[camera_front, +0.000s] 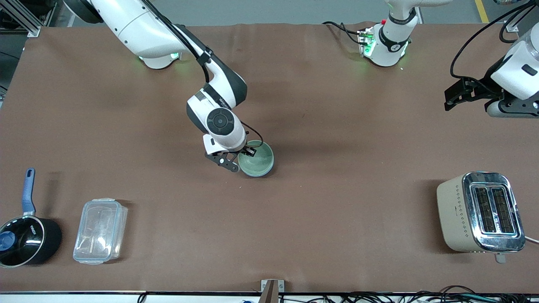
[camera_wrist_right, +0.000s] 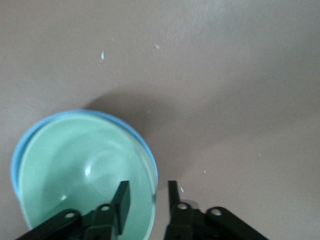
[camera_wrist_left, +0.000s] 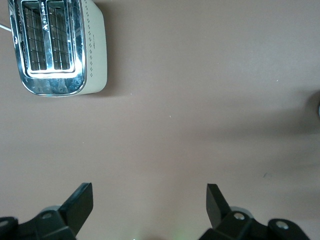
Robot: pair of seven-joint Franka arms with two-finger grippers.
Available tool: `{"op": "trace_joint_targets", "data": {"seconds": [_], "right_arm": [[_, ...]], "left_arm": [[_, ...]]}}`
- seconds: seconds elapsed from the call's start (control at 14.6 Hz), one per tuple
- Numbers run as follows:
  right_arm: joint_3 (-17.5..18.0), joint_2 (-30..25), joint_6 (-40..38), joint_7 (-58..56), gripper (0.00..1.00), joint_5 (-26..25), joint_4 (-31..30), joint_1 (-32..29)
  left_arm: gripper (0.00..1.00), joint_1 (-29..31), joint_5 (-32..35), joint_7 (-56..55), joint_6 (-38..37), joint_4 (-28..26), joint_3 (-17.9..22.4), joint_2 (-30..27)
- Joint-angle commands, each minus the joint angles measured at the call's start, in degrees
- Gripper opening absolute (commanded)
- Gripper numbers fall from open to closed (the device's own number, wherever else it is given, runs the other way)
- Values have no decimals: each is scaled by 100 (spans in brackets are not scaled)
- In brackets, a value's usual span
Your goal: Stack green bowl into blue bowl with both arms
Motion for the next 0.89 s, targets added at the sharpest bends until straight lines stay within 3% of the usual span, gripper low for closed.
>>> {"op": "trace_joint_targets", "data": {"seconds": [0.0, 0.14, 0.41, 0.62, 0.82], "right_arm": [[58, -702, -758, -325, 100, -390, 62, -489], [67, -1308, -1453, -1255, 100, -516, 62, -919], [-3, -2442, -2280, -3066, 100, -542, 53, -1859], [-932, -3102, -2580, -4577, 100, -455, 62, -1906], [-1811, -3594, -2861, -5731, 100, -60, 141, -1879]], "left_arm": [[100, 84, -67, -24, 302, -425, -67, -320], [100, 75, -67, -33, 566, -821, -67, -540], [100, 58, -15, -24, 585, -796, -67, -506], [100, 66, 3, 55, 568, -717, -85, -506], [100, 92, 3, 55, 524, -647, -85, -497]]}}
